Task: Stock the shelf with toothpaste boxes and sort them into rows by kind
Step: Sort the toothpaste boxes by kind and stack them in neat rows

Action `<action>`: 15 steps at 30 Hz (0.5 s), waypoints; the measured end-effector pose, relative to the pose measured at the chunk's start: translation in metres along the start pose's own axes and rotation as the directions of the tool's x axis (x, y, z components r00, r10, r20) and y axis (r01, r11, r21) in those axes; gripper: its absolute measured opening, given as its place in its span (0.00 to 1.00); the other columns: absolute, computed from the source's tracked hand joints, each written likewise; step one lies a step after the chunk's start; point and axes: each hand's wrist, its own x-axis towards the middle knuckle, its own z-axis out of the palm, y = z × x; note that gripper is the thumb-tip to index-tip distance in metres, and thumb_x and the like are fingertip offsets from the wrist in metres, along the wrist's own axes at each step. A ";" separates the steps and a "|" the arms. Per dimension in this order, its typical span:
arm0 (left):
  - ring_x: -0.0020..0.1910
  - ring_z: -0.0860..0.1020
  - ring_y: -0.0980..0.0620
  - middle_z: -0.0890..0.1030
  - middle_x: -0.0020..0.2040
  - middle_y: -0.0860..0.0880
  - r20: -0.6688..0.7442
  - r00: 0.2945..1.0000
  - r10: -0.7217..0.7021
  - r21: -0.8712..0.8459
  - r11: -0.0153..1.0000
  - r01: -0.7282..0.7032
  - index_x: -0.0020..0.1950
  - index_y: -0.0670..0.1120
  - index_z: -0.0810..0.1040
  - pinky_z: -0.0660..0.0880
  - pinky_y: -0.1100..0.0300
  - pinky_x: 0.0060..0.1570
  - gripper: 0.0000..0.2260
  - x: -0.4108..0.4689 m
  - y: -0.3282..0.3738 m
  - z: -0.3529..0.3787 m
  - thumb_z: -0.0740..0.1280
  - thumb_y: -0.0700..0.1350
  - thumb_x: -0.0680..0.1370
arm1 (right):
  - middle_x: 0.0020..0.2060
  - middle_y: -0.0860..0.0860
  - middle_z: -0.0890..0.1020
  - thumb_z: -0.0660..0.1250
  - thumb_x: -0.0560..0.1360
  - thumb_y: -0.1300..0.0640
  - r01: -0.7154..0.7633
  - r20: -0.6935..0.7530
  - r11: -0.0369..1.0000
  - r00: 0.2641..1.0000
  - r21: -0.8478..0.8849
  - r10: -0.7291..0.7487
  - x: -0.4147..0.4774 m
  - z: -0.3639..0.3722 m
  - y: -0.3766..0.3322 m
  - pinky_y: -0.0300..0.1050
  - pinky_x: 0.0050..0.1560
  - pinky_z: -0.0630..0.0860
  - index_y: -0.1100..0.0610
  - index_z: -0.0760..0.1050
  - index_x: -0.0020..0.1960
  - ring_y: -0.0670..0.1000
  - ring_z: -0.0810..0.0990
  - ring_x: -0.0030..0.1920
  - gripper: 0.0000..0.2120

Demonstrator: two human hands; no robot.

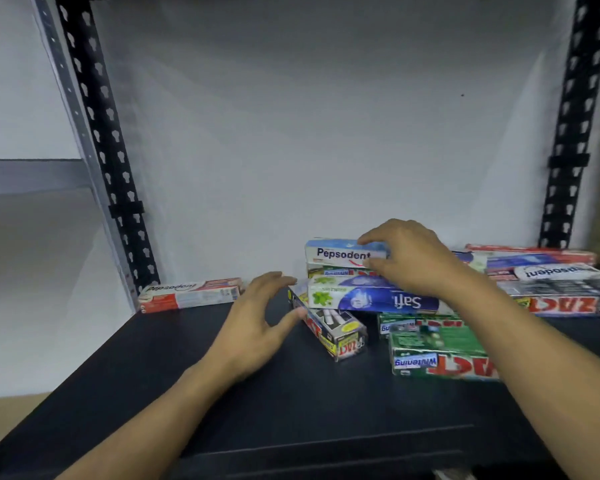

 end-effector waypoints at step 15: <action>0.78 0.56 0.55 0.55 0.81 0.60 0.042 0.998 -0.047 0.013 0.999 0.047 0.71 0.63 0.73 0.59 0.49 0.75 0.23 0.041 0.068 0.080 0.66 0.65 0.77 | 0.61 0.50 0.82 0.71 0.77 0.51 -0.138 -0.028 0.966 0.989 0.218 0.147 -0.058 -0.037 0.176 0.45 0.61 0.71 0.48 0.81 0.63 0.51 0.78 0.61 0.14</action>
